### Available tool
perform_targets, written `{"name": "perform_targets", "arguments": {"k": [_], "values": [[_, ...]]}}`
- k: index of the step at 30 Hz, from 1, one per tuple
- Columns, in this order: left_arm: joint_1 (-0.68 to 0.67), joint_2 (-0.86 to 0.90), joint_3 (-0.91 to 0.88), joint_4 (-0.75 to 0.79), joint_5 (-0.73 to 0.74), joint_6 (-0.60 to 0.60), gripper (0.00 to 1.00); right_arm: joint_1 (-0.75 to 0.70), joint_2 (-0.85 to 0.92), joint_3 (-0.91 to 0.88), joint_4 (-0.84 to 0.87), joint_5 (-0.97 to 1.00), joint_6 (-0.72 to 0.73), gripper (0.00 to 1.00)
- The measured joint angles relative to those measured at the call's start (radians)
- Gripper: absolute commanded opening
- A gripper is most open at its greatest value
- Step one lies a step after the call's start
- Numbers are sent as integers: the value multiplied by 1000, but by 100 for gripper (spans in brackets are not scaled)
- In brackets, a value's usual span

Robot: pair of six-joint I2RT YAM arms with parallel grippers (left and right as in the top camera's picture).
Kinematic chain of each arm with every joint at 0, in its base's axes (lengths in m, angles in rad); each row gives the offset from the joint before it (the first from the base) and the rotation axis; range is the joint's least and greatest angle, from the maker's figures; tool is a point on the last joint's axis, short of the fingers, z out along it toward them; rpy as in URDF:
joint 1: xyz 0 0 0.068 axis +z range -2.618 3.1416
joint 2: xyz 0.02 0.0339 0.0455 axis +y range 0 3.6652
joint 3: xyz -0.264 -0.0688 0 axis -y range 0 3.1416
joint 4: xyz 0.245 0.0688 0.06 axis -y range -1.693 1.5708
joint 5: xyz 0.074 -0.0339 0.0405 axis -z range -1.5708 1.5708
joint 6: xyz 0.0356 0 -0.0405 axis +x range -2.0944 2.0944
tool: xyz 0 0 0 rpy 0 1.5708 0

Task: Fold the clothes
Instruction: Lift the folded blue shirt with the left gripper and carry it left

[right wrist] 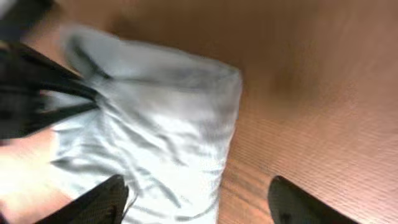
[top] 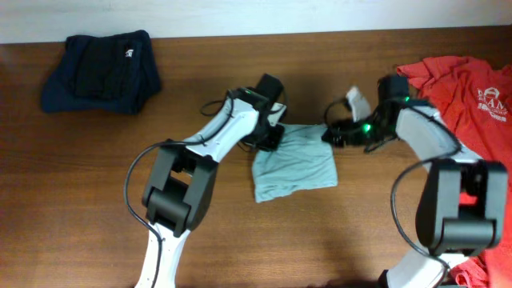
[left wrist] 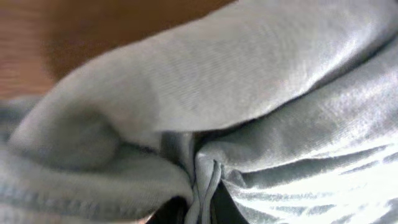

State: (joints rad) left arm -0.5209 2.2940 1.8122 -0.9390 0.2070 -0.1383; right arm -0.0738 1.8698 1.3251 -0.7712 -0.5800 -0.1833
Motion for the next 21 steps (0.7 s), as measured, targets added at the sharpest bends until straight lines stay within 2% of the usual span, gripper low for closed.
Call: {"name": "perform_targets", "arguments": {"k": [4, 7, 14, 21], "values": [[30, -1, 32, -8, -21, 0, 0, -6, -99, 113, -74, 34, 45, 85], [29, -8, 40, -20, -38, 0, 0, -25, -160, 151, -131, 64, 66, 99], [20, -72, 90, -27, -93, 0, 0, -52, -156, 152, -183, 188, 79, 99], [20, -142, 143, -31, -169, 3, 1, -52, -156, 152, -183, 232, 79, 99]]}}
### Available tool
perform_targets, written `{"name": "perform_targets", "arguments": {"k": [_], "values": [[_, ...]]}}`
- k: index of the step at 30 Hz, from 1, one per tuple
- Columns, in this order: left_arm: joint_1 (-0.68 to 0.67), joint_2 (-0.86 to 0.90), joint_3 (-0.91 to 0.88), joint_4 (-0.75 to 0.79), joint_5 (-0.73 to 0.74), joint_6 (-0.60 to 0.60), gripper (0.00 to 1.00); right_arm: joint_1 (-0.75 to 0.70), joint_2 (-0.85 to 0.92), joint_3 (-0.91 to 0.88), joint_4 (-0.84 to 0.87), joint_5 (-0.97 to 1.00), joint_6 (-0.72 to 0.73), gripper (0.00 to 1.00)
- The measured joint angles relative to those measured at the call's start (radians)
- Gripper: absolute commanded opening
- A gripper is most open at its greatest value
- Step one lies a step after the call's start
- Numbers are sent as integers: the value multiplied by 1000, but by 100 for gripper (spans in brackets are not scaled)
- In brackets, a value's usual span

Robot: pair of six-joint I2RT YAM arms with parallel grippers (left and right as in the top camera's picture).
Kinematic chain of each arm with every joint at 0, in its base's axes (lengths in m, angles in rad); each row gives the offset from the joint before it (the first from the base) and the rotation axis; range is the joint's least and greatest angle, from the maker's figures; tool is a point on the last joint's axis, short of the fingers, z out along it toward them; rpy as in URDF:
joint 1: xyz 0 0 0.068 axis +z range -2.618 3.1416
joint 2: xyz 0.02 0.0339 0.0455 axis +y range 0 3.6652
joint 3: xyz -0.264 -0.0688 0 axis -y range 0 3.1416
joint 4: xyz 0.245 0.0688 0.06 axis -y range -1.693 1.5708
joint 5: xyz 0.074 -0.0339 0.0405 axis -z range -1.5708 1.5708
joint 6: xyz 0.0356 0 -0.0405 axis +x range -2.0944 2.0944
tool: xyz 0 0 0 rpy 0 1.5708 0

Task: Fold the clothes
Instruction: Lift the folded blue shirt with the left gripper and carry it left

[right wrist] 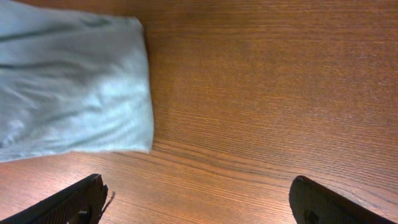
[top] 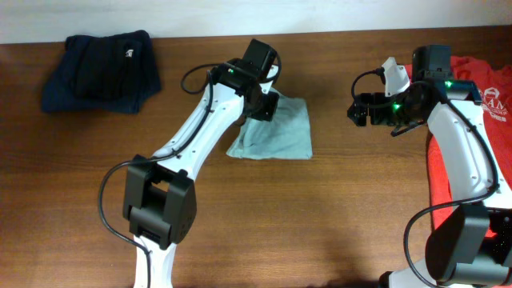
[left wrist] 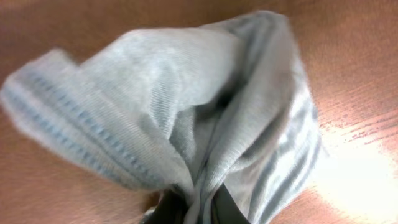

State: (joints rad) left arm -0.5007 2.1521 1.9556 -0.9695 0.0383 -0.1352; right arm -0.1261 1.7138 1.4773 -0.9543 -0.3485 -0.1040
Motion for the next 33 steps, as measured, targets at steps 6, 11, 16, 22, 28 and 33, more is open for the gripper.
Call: {"name": "perform_targets", "arguments": {"k": [6, 11, 16, 22, 28, 33], "values": [[0, -2, 7, -1, -79, 8, 0, 0, 0, 0, 0, 10, 0, 99], [0, -2, 24, -4, -153, 29, 0, 0, 0, 0, 0, 12, 0, 99], [0, -2, 66, 10, -249, 80, 1, 0, 0, 0, 0, 12, 0, 99], [15, -2, 126, 13, -357, 126, 0, 0, 0, 0, 0, 12, 0, 99], [86, -2, 200, 13, -386, 137, 0, 0, 0, 0, 0, 12, 0, 98], [164, -2, 266, 49, -395, 140, 0, 0, 0, 0, 0, 12, 0, 99]]}}
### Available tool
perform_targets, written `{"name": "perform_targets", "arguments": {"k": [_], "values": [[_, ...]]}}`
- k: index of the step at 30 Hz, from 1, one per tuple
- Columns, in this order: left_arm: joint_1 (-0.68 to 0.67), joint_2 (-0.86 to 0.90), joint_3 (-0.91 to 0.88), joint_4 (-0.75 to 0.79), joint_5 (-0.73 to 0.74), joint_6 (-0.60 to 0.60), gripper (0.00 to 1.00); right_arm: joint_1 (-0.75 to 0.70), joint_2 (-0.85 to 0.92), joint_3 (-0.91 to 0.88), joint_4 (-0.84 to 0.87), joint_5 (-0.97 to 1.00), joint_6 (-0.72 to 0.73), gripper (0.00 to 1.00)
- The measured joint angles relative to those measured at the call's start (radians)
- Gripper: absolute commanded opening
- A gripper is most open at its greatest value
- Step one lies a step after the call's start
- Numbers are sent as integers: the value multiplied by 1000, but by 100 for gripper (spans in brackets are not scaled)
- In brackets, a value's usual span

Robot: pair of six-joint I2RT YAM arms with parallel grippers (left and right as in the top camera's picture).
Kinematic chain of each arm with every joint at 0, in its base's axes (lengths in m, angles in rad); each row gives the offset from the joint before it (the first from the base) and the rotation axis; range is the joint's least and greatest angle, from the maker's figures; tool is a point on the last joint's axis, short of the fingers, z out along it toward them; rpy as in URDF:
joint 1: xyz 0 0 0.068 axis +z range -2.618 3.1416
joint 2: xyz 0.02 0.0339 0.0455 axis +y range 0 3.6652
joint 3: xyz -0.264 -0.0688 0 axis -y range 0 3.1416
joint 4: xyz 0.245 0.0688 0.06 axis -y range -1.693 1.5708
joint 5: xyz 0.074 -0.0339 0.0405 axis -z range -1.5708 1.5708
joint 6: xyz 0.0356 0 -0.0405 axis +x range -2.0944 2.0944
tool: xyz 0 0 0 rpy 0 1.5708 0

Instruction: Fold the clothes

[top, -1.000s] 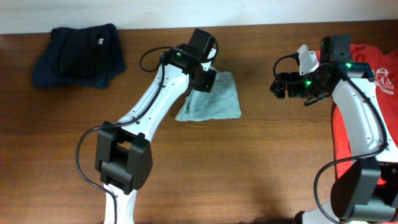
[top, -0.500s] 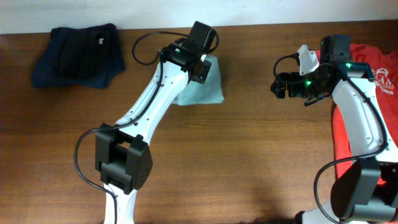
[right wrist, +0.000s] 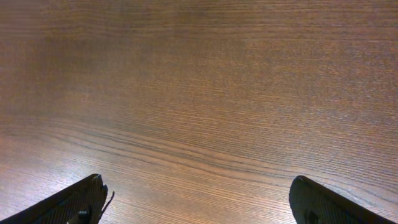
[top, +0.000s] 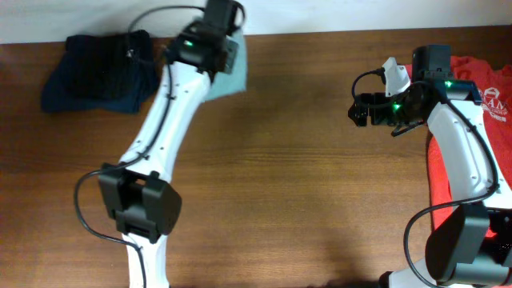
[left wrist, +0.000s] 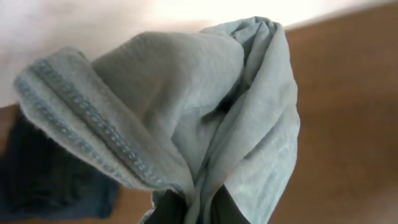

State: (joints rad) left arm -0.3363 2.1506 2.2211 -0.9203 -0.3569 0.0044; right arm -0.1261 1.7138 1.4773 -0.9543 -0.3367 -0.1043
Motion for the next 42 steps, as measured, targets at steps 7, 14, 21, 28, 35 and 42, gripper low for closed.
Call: {"name": "perform_targets", "arguments": {"k": [7, 14, 21, 28, 35, 42], "values": [[116, 0, 20, 86, 0, -6, 0, 0, 0, 0, 0, 0, 1, 99], [260, 0, 20, 174, 16, -103, 0, 0, 0, 0, 0, 0, 0, 99], [430, 0, 20, 211, 166, -275, 0, 0, 0, 0, 0, 0, 0, 99], [563, 8, 20, 247, 335, -426, 0, 0, 0, 0, 0, 0, 0, 99], [590, 61, 21, 327, 468, -473, 0, 0, 0, 0, 0, 0, 0, 99], [575, 67, 23, 440, 579, -481, 0, 0, 0, 0, 0, 0, 0, 99]]}}
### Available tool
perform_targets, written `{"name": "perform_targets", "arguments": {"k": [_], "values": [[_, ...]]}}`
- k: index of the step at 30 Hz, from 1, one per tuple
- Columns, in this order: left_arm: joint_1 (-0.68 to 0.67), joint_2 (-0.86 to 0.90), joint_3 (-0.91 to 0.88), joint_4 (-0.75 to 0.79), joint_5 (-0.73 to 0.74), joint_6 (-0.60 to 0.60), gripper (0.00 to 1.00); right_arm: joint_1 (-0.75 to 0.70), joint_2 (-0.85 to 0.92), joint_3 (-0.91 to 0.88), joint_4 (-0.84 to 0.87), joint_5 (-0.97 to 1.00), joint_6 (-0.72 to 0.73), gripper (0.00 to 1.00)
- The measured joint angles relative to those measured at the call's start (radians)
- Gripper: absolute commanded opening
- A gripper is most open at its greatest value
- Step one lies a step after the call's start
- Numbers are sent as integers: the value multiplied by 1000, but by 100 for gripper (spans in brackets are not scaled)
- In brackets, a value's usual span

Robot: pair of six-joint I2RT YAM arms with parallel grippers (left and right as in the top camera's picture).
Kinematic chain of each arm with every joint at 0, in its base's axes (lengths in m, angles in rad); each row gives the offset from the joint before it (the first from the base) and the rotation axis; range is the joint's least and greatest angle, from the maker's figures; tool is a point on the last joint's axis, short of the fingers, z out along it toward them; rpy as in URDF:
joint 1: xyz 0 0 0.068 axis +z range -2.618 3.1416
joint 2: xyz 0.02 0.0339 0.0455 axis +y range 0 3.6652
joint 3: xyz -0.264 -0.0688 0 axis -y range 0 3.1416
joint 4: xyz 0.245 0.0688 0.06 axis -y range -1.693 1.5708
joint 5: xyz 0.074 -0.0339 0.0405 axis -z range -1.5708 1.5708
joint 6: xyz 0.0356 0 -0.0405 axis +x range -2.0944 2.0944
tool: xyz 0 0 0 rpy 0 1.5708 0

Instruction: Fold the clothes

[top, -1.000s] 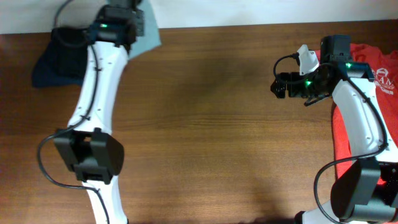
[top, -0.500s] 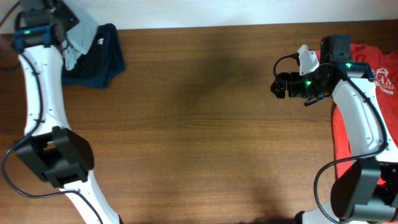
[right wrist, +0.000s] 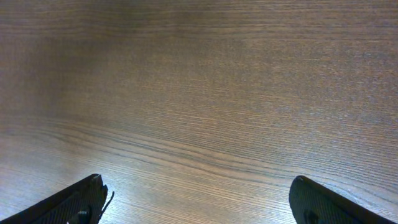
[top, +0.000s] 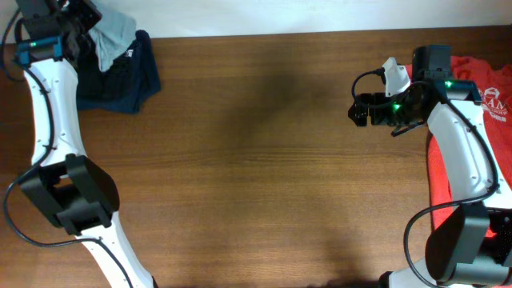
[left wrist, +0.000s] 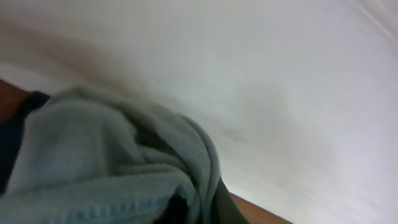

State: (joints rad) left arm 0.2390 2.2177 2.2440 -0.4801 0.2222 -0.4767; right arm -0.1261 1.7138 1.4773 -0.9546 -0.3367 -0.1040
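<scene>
The folded light grey-blue garment (top: 114, 30) hangs bunched over the dark navy folded pile (top: 120, 70) at the far left back corner. My left gripper (top: 82, 28) is shut on it. In the left wrist view the grey cloth (left wrist: 112, 168) fills the lower left, pinched at my left gripper (left wrist: 198, 211), with a white wall behind. A red shirt (top: 472, 88) lies at the right edge. My right gripper (top: 358, 110) stands open over bare wood beside it, its fingertips (right wrist: 81, 199) wide apart in the right wrist view.
The brown wooden table (top: 264, 160) spans the view, with a white wall along its back edge. The left arm reaches up along the left edge, and the right arm arcs along the right side over the red shirt.
My left gripper has carried the grey garment from the back edge near the table's middle-left to over the navy pile in the far left corner. The right arm has not moved.
Both grippers were at the grey garment in the table's middle, the left shut on it. Then the right gripper was open and away by the red shirt while the left held the garment further back and left, then at the back edge, now over the navy pile.
</scene>
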Motion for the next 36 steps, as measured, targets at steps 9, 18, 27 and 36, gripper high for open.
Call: {"name": "perform_targets", "arguments": {"k": [9, 18, 27, 36], "values": [[-20, 4, 0, -16, 49, 38, 0, 0, 0, 0, 0, 0, 0, 99], [-3, 113, 4, -10, 27, 93, 0, 0, 0, 0, 0, 0, -1, 99], [29, 146, 5, -47, -3, 173, 0, 0, 0, 0, 0, 0, 1, 98], [52, 146, 5, -158, -78, 186, 0, 0, 0, 0, 0, 0, 0, 99]]}}
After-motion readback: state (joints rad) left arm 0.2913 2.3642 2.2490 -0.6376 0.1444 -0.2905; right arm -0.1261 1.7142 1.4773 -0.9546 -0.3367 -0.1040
